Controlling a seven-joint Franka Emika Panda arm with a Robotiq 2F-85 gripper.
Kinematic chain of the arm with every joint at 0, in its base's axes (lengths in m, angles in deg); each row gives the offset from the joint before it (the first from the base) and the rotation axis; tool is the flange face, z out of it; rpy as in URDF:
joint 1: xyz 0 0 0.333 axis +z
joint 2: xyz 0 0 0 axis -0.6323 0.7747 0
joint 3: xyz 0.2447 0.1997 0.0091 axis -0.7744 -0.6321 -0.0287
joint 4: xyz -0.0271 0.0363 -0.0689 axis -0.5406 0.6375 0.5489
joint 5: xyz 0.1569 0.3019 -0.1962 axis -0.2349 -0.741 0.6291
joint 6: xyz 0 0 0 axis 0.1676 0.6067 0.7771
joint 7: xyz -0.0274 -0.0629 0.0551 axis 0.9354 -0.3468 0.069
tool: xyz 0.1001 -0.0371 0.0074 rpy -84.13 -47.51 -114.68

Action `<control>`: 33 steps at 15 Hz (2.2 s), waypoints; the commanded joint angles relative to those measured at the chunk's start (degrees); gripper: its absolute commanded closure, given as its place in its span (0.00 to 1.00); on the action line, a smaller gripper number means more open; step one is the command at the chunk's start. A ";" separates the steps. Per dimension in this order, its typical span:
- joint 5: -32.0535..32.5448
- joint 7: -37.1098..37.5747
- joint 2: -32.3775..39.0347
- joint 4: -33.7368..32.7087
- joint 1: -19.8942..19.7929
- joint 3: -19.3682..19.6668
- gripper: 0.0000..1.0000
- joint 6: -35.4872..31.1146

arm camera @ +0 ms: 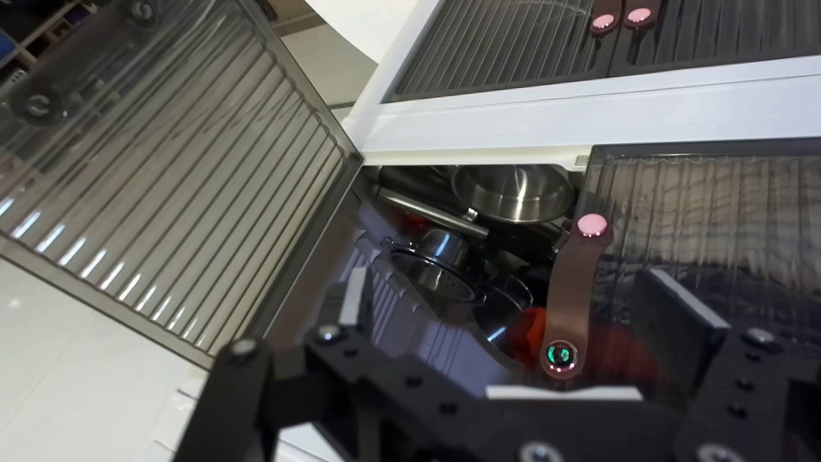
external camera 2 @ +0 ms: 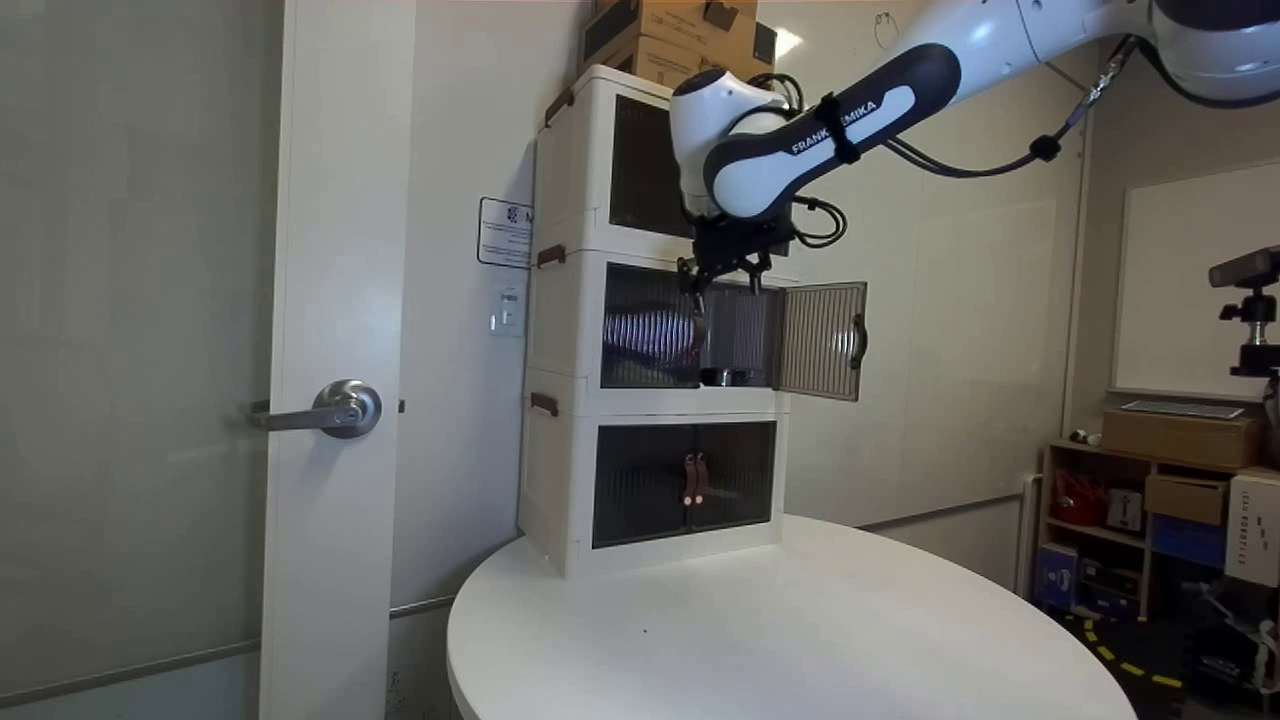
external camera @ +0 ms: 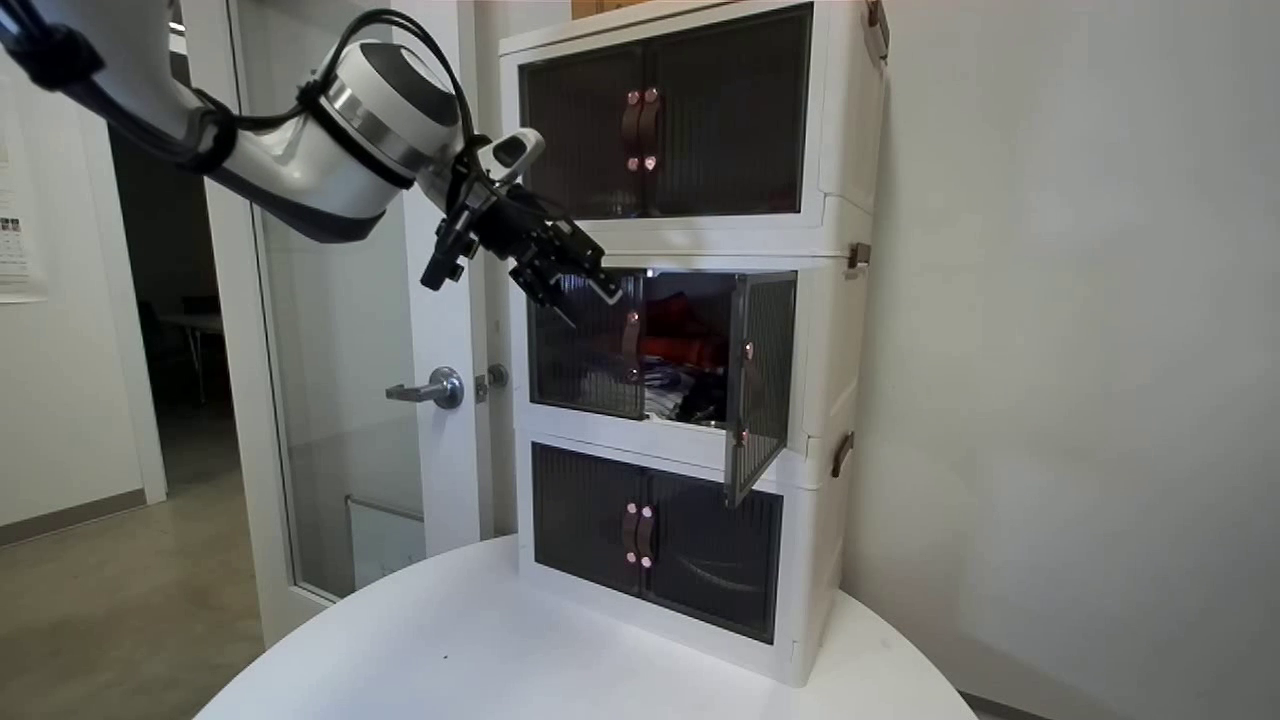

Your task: Open the doors of the second cabinet

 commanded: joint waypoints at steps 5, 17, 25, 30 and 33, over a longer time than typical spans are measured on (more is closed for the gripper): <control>3.58 -0.08 2.49 -1.05 2.42 2.38 0.00 -3.50; 18.14 10.19 10.52 -6.37 3.63 5.19 0.00 -4.62; 21.93 16.11 13.36 -9.88 2.62 6.01 0.00 -4.69; 20.39 15.39 12.30 -7.72 2.41 5.80 0.00 -1.57; 19.98 15.01 11.43 -6.42 2.70 5.56 0.00 0.28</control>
